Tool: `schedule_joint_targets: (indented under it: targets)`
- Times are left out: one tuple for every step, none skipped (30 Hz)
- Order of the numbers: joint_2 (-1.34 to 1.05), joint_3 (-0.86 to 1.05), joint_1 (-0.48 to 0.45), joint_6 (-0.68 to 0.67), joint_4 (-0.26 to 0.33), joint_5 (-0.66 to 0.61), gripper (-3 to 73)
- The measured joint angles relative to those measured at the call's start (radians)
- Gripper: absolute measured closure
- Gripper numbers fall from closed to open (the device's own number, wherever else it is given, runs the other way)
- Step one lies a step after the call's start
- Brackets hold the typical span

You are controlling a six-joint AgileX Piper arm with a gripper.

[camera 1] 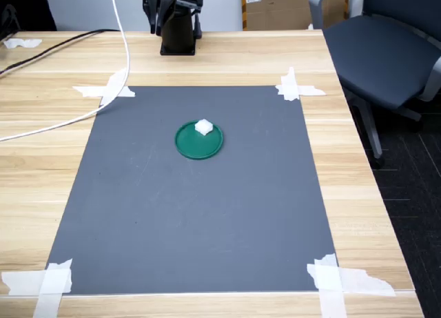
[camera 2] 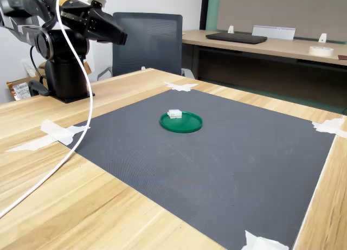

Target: Grasp a white terminal and put it in the green lid.

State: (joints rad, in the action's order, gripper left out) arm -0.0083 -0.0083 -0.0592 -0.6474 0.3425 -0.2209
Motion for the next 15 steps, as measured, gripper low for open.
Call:
schedule_joint_targets:
  targets:
    - [0.000, 0.008, 0.000, 0.000, 0.000, 0.000, 72.0]
    - [0.000, 0.009, 0.000, 0.000, 0.000, -0.009, 72.0]
    - [0.000, 0.010, 0.000, 0.000, 0.000, -0.010, 72.0]
    - [0.000, 0.010, 0.000, 0.000, 0.000, -0.006, 72.0]
    - [0.000, 0.010, 0.000, 0.000, 0.000, -0.005, 72.0]
    - [0.000, 0.010, 0.000, 0.000, 0.000, -0.005, 72.0]
    - [0.000, 0.010, 0.000, 0.000, 0.000, -0.004, 72.0]
    - [0.000, 0.010, 0.000, 0.000, 0.000, -0.004, 72.2]
    - [-0.001, 0.010, 0.000, 0.000, 0.000, -0.004, 72.2]
    - [-0.001, 0.010, 0.001, 0.000, 0.000, -0.004, 72.2]
    - [-0.001, 0.010, 0.005, 0.000, 0.000, -0.004, 72.2]
    - [-0.001, 0.010, 0.009, 0.000, 0.000, -0.004, 72.2]
    - [-0.001, 0.010, 0.014, 0.000, 0.000, -0.004, 72.2]
    - [-0.001, 0.010, 0.019, 0.000, 0.000, -0.004, 72.2]
    - [-0.001, 0.010, 0.023, 0.000, 0.000, -0.004, 72.2]
